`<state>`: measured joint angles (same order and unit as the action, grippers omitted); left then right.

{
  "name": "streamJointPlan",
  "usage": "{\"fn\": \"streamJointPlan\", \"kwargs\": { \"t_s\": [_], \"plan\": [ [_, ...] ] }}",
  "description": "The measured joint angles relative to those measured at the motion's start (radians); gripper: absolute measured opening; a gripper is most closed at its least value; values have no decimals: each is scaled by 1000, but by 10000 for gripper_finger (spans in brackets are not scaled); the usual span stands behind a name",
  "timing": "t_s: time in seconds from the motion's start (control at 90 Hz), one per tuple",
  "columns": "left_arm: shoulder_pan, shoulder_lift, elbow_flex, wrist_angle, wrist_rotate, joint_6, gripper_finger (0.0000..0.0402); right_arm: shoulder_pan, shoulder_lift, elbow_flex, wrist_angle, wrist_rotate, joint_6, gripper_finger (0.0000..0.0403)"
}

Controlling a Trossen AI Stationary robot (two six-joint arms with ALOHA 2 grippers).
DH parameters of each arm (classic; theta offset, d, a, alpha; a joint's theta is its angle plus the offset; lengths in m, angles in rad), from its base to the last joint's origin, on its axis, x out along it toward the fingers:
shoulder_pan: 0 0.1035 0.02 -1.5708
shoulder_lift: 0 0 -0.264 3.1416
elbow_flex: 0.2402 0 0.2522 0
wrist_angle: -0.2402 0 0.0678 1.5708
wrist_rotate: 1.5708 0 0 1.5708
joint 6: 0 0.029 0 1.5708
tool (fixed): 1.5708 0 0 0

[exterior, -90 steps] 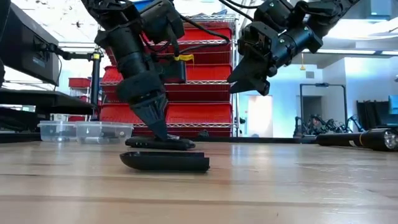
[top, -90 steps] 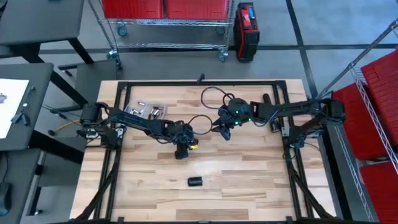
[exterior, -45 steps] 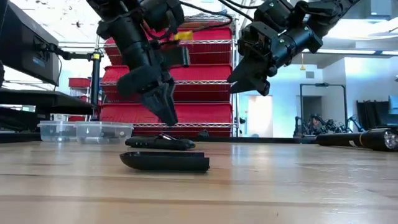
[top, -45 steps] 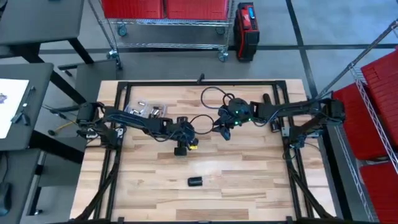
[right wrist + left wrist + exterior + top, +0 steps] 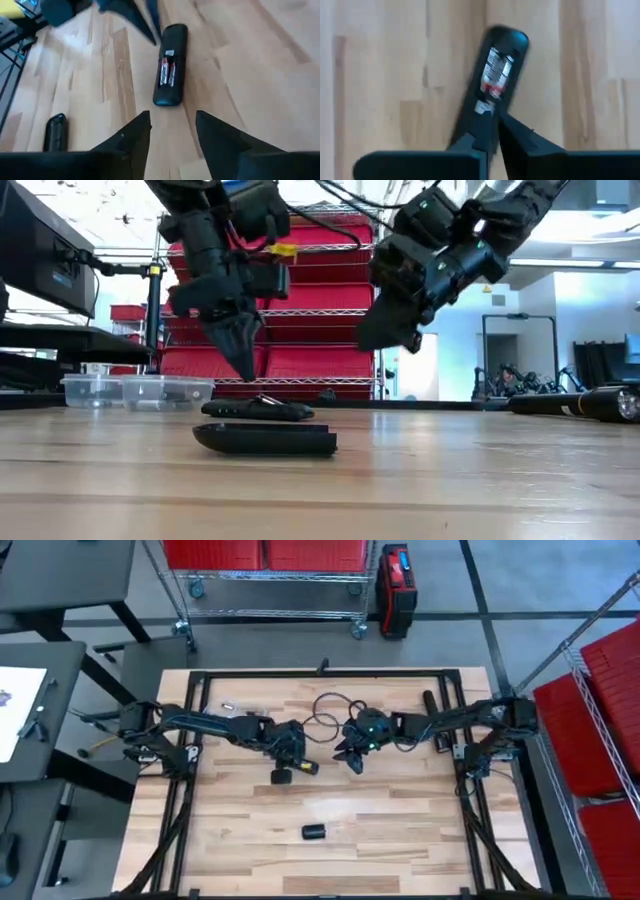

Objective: Insert battery
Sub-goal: Insert the silver battery into the remote's battery compartment

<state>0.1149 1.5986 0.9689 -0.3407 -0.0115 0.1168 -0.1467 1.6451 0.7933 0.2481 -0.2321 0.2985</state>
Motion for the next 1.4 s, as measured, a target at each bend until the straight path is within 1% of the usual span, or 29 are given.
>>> {"fn": "streamJointPlan", "kwargs": {
  "t_s": [0.1, 0.156, 0.267, 0.344, 0.389, 0.5, 0.611, 0.722, 0.889, 1.1, 1.4],
  "plan": [
    [32, 0, -3, -7, 80, 18, 2, 20, 72, 0, 100, 2, 0, 105],
    [41, 0, -4, -9, 111, 26, 2, 32, 106, 1, 133, 21, -1, 89],
    [52, 0, -4, -1, 137, 57, 0, 56, 163, 16, 154, 80, -5, 49],
    [55, 0, -4, 2, 144, 66, 0, 70, 207, 42, 157, 85, -15, 16],
    [55, 6, -4, 7, 145, 80, 0, 77, 232, 58, 160, 87, -17, 7],
    [54, 25, -4, 8, 147, 116, 0, 91, 293, 106, 160, 108, -12, 9],
    [55, 42, -6, -2, 146, 120, 0, 95, 324, 145, 155, 109, -11, 2],
    [55, 42, -5, 35, 140, 137, 0, 95, 325, 153, 150, 115, -11, 1],
    [64, 52, -11, 36, 140, 152, 0, 94, 324, 153, 126, 121, -10, 0],
    [63, 56, -61, 111, 164, 125, 0, 94, 323, 152, 128, 126, -8, 0],
    [62, 56, -61, 123, 184, 97, 0, 94, 323, 152, 127, 127, -8, 0]
  ]
}}
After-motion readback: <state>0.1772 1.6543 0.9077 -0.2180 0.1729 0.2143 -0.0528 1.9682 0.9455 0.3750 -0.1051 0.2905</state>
